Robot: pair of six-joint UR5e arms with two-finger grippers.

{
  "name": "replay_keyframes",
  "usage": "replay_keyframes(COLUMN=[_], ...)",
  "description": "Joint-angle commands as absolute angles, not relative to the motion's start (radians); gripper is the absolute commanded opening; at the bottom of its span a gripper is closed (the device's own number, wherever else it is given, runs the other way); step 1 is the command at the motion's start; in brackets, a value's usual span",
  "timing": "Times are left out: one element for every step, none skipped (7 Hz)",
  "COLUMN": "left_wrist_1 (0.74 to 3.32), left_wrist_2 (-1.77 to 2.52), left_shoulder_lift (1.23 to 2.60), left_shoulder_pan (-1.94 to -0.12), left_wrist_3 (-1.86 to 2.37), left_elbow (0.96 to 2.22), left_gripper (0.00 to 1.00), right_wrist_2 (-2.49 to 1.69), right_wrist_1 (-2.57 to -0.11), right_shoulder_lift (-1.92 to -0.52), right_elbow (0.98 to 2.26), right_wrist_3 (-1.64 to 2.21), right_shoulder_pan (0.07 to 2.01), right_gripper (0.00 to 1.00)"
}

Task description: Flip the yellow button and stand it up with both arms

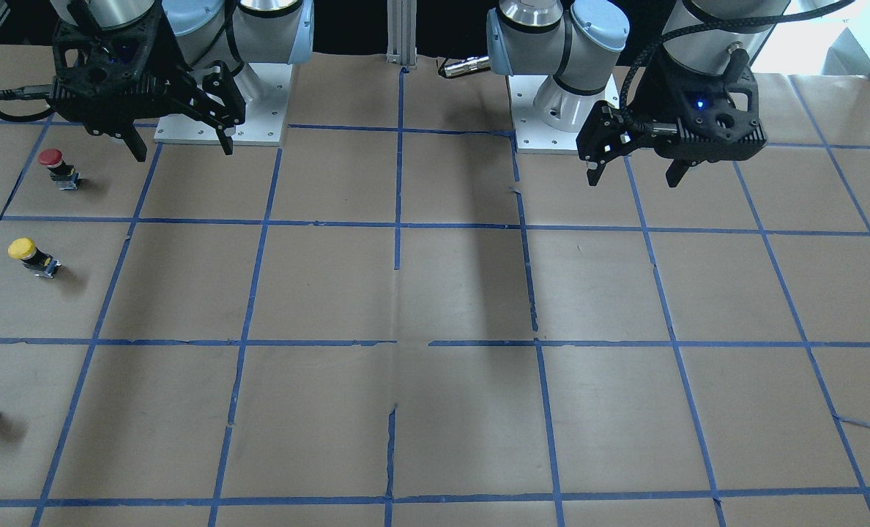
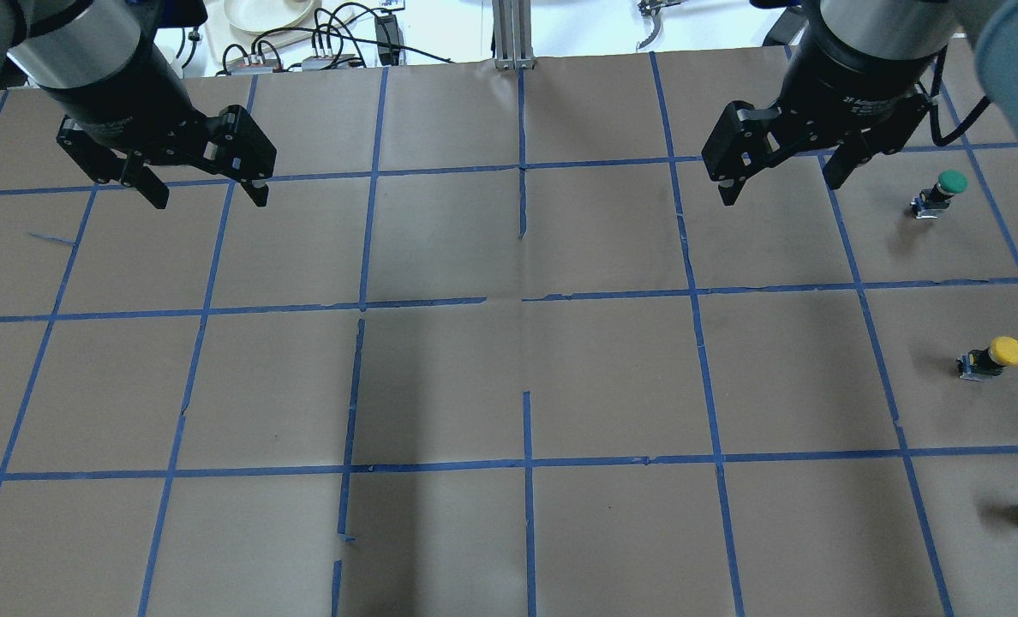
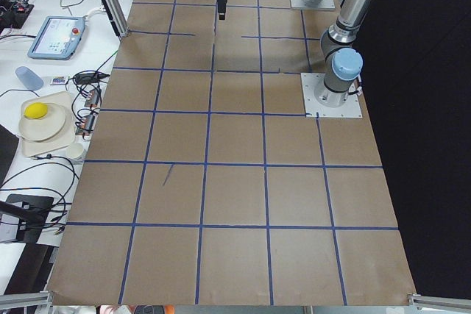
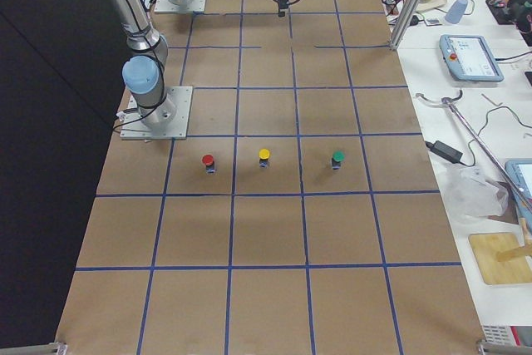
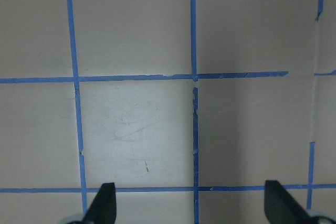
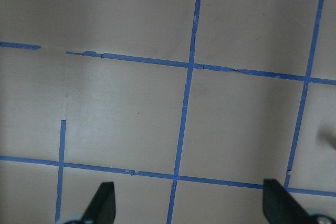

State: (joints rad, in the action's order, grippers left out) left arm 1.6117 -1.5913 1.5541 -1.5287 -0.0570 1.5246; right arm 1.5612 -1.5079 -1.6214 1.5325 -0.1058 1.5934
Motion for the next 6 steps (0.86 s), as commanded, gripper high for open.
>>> replay_keyframes(left_wrist_1=[1.611, 1.611, 1.606, 1.605, 1.605, 1.602], left_wrist_2=[-1.582, -1.586, -1.592, -1.585, -1.589, -1.592], left_shoulder_lift=[1.557, 1.554, 1.557, 1.562, 1.562, 1.565], left_shoulder_pan=[-1.534, -1.542, -1.552, -1.555, -1.555, -1.555], left_wrist_3=[-0.037, 0.004, 0.008, 0.014, 0.014, 0.005], left_elbow=[1.526, 1.525, 1.517, 1.537, 1.536, 1.525], left_gripper=[1.00, 1.00, 1.00, 1.00, 1.00, 1.00], right_wrist_2=[1.562, 1.562, 1.560, 1.560, 1.560, 1.560], right_wrist_1=[-1.508, -1.506, -1.508, -1.506, -1.509, -1.514], right_shoulder_lift=[-1.621, -1.621, -1.621, -1.620, -1.620, -1.623], right_elbow=[1.532, 1.532, 1.532, 1.534, 1.543, 1.552], right_wrist_3=[-0.107, -0.107, -0.107, -0.106, -0.106, -0.106], right_shoulder_pan=[1.594, 1.592, 1.594, 1.594, 1.594, 1.594], right_gripper=[0.99, 0.99, 0.99, 0.99, 0.99, 0.99])
